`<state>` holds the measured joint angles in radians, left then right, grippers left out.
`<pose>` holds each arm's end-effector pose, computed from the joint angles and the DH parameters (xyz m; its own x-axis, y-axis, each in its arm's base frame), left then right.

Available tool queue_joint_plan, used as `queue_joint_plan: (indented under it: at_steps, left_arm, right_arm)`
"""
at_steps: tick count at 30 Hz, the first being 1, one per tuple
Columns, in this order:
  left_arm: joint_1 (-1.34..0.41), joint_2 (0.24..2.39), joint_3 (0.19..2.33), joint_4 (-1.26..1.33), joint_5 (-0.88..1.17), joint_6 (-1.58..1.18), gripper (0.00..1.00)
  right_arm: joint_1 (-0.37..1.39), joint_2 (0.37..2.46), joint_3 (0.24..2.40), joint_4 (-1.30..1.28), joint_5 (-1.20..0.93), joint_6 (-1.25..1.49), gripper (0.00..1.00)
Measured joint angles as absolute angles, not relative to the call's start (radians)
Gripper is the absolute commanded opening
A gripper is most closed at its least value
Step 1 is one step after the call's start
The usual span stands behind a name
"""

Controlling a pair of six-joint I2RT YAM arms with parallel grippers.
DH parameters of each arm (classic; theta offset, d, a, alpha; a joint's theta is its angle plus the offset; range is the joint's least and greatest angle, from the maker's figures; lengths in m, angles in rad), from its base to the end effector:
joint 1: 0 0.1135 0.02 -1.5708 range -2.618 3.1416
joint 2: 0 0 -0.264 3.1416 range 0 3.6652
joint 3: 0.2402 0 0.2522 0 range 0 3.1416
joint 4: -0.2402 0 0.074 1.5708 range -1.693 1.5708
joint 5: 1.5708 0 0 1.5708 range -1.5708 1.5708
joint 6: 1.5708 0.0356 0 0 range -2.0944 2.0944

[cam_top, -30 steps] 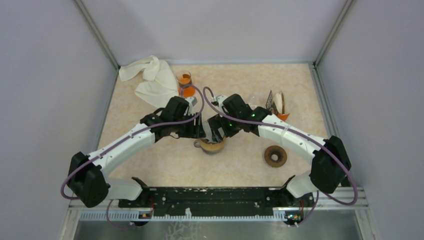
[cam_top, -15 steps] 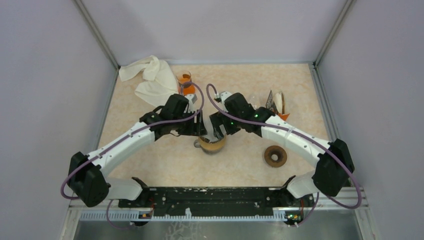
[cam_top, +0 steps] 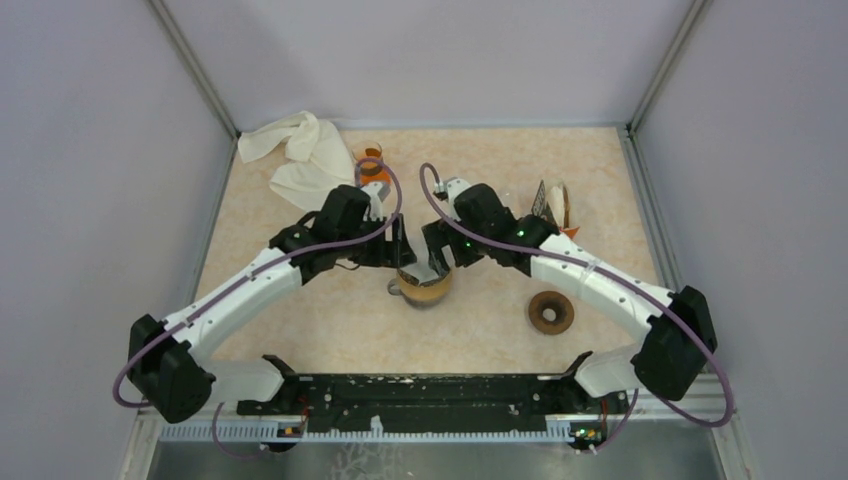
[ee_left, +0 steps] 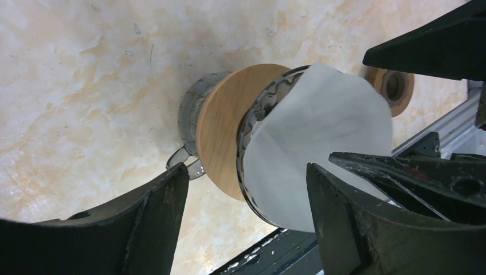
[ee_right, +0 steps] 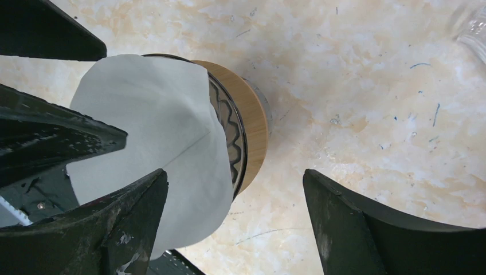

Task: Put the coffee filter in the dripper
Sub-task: Place the coffee filter in the coffee dripper.

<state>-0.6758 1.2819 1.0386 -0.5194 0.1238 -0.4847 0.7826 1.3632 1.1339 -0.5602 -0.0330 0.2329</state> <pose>0.2126 -0.1761 0.2902 -0.7986 0.0477 -0.5999 0.3597 0.8370 -0.4123 0.2083 0.2088 0.2968 -0.6563 -0.3273 -0.6798 -0.5855 0.7892 0.1853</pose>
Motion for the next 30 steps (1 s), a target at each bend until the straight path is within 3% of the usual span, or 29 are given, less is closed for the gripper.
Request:
queue_joint_plan:
  at_steps: [16, 30]
  left_arm:
    - [-0.604, 1.017, 0.851, -0.41, 0.154, -0.526, 0.86]
    - [-0.601, 1.03, 0.849, -0.373, 0.196, -0.582, 0.84]
  right_arm:
    - [0.78, 1.195, 1.133, -0.528, -0.006, 0.236, 0.88]
    - [0.783, 1.358, 1.133, -0.497, -0.043, 0.236, 0.88]
